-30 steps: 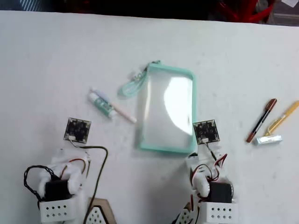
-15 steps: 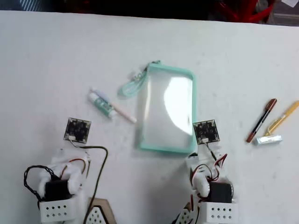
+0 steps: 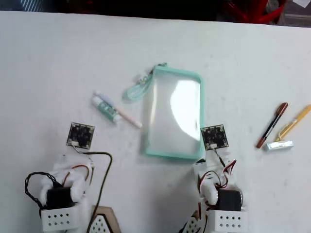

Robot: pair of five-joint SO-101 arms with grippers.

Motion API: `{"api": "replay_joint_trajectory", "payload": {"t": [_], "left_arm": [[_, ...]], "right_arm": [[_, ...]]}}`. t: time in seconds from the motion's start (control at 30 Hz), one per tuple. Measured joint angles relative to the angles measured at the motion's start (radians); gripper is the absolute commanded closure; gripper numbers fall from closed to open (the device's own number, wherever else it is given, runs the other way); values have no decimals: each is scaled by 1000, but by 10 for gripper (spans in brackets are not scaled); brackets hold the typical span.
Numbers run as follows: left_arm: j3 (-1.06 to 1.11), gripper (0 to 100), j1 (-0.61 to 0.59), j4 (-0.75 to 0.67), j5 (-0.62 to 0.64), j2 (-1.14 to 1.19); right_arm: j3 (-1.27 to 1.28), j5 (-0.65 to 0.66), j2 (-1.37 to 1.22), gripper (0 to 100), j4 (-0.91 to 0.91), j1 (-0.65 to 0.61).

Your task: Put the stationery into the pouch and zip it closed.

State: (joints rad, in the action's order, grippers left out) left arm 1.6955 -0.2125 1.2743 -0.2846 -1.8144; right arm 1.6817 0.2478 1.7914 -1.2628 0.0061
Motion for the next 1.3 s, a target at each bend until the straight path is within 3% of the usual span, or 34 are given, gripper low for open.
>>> {"api": "replay_joint_trajectory", "payload": {"t": [0.4,0.67,0.8,1.03,1.3], "left_arm": [[0,951,2,-18,0,2],[0,950,74,-327,0,6],[0,950,74,-420,0,6],[-175,950,104,-328,0,6],[-331,954,327,-273,0,-8]], "right_arm": [[0,0,0,967,0,0],[0,0,0,964,14,-5],[0,0,0,964,193,-69],[0,0,0,964,411,-110],[0,0,0,964,336,-107]]}}
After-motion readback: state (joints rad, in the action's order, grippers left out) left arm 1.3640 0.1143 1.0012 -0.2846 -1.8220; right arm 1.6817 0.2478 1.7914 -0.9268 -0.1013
